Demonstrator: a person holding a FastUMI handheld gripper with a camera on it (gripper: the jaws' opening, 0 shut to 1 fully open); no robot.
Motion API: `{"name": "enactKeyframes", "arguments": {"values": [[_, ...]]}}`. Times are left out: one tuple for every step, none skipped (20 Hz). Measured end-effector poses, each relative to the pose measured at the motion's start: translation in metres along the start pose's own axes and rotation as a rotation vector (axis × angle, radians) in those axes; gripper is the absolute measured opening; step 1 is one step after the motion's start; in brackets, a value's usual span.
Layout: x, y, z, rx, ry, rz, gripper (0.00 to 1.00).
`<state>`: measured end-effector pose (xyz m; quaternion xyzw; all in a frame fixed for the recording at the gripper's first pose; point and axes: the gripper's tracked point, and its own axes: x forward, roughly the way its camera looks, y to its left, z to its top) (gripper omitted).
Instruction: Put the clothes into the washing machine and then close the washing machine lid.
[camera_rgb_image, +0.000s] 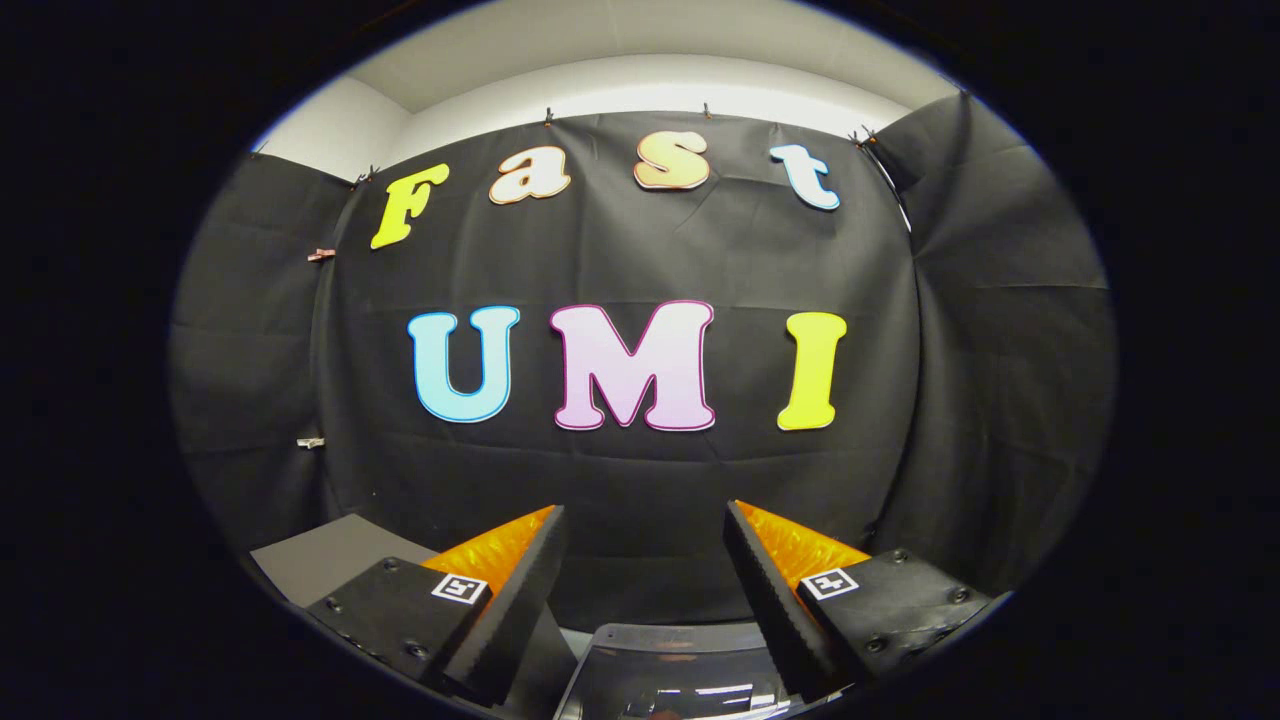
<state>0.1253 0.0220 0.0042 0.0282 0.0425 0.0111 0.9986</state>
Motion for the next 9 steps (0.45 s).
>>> {"name": "enactKeyframes", "arguments": {"values": [[-0.0007,0.0001,0.0007,0.001,-0.001,0.000,0.98],[-0.0010,0.0001,0.0008,0.000,-0.001,0.001,0.98],[-0.0012,0.0000,0.0005,-0.001,-0.002,0.000,0.98],[-0.0015,-0.0005,0.0015,-0.004,-0.003,0.000,0.98],[-0.0019,-0.0003,0.0020,-0.005,-0.004,0.001,0.98],[-0.0026,-0.0011,0.0022,-0.004,-0.005,-0.001,0.98],[-0.0021,-0.0008,0.0021,-0.003,-0.004,-0.002,0.98],[-0.0022,-0.0012,0.0014,-0.004,-0.003,-0.002,0.98],[-0.0015,-0.0014,0.0015,-0.006,-0.004,-0.003,0.98]]}}
